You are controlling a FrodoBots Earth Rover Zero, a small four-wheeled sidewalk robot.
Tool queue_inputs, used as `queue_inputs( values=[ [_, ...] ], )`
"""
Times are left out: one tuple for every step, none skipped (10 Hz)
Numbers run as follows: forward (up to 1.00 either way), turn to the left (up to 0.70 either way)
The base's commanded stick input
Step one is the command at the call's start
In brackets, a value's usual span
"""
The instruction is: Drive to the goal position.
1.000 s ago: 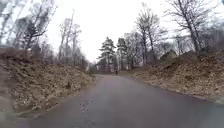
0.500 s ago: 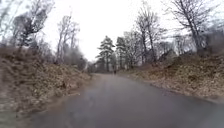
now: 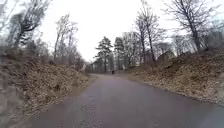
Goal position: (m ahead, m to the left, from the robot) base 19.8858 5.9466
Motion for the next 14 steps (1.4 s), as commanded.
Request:
queue_inputs(
  values=[
    [1.0,0.01],
    [1.0,0.01],
    [1.0,0.01],
    [1.0,0.01],
    [1.0,0.01],
    [1.0,0.01],
    [1.0,0.01],
    [1.0,0.01],
    [1.0,0.01],
    [1.0,0.01],
    [1.0,0.01],
    [1.0,0.02],
    [1.0,0.15],
    [1.0,0.29]
  ],
)
